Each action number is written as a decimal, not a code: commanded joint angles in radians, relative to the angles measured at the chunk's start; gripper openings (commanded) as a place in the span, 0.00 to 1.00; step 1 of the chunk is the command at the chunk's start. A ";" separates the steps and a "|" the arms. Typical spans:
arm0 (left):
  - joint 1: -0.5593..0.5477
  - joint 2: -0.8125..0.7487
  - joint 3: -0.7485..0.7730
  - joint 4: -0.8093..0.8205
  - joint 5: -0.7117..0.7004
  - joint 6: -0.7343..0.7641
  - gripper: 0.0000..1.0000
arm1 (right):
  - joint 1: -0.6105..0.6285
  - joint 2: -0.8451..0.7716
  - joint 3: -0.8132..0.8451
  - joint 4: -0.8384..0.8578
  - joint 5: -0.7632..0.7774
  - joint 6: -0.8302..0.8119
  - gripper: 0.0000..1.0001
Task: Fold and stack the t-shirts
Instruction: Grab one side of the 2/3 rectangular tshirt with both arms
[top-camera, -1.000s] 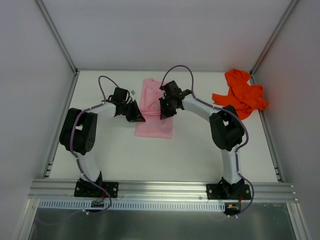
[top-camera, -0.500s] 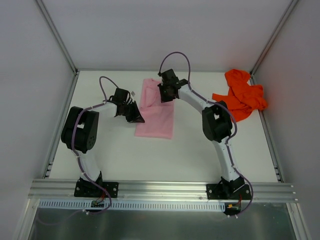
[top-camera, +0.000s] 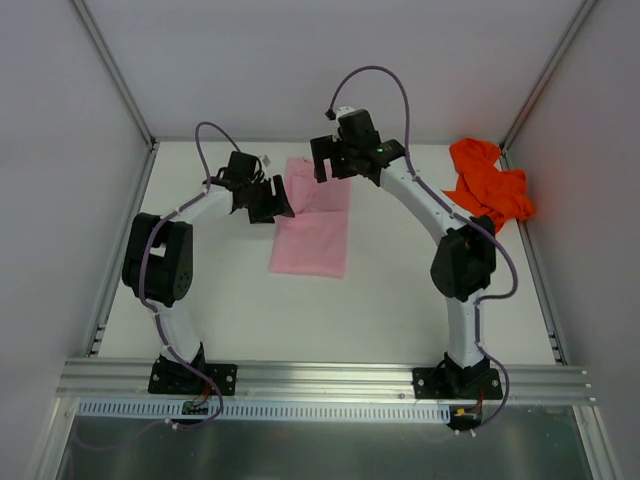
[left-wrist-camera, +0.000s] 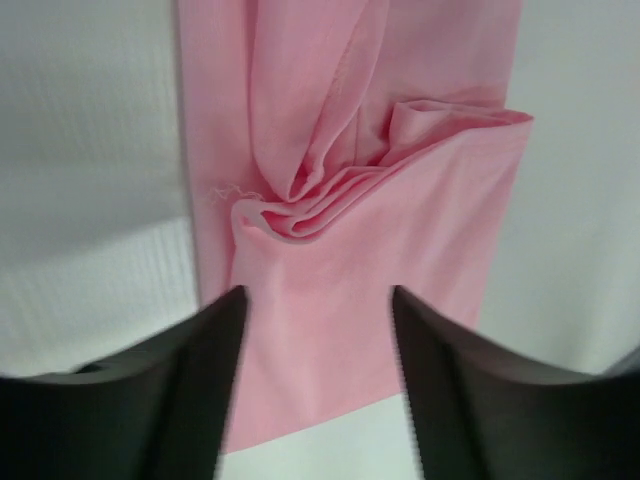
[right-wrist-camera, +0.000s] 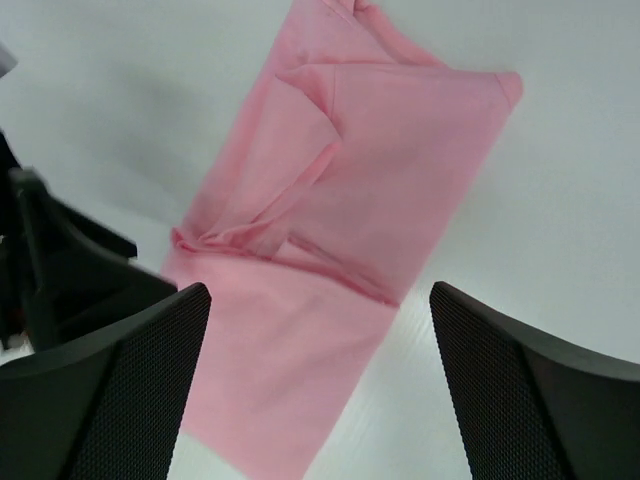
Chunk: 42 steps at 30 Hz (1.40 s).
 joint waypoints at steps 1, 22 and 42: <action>-0.006 -0.096 0.066 -0.144 -0.119 0.109 0.72 | -0.003 -0.255 -0.144 -0.003 0.022 0.026 0.97; -0.010 -0.380 -0.387 -0.122 -0.105 0.016 0.99 | 0.112 -0.610 -1.156 0.304 -0.050 0.590 0.98; -0.021 -0.236 -0.444 0.058 -0.036 -0.053 0.87 | 0.119 -0.421 -1.117 0.390 0.050 0.671 0.53</action>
